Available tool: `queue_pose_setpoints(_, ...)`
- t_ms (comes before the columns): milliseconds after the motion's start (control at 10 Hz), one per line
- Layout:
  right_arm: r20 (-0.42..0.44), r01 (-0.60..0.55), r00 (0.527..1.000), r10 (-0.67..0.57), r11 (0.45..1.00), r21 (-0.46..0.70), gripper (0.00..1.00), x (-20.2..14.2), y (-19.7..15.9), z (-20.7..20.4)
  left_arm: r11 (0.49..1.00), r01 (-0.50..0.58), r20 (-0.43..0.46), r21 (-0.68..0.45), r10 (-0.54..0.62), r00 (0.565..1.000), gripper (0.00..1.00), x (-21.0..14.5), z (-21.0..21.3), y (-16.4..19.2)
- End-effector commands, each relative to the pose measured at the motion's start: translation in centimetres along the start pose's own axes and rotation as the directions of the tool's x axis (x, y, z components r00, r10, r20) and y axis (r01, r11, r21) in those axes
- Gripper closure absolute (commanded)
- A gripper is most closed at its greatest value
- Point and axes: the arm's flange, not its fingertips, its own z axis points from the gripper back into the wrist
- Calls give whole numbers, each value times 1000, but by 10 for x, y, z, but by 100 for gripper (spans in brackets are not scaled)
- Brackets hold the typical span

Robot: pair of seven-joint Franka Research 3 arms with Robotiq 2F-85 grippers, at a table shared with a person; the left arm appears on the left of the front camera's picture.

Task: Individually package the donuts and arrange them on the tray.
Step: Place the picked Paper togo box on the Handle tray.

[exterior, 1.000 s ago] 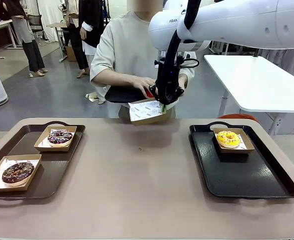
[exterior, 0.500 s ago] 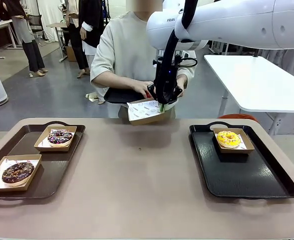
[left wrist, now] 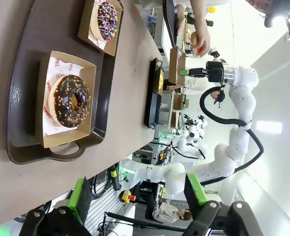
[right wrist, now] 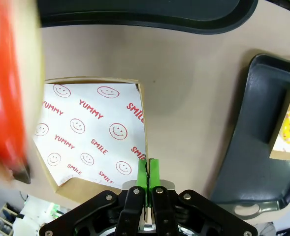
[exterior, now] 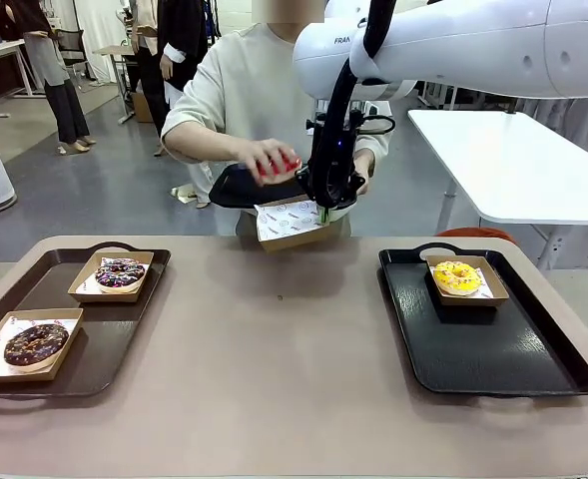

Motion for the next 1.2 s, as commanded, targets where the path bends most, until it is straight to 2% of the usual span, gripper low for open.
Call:
queue_pose_setpoints(0,2,-1,1000,1,1000,4,100,0,-1,-2,1000,0,6,-2,0,1000,0,-1,2,1)
queue_pose_setpoints(1100,2,-1,1000,1,1000,4,100,0,-1,-2,1000,0,6,-2,0,1000,0,-1,2,1)
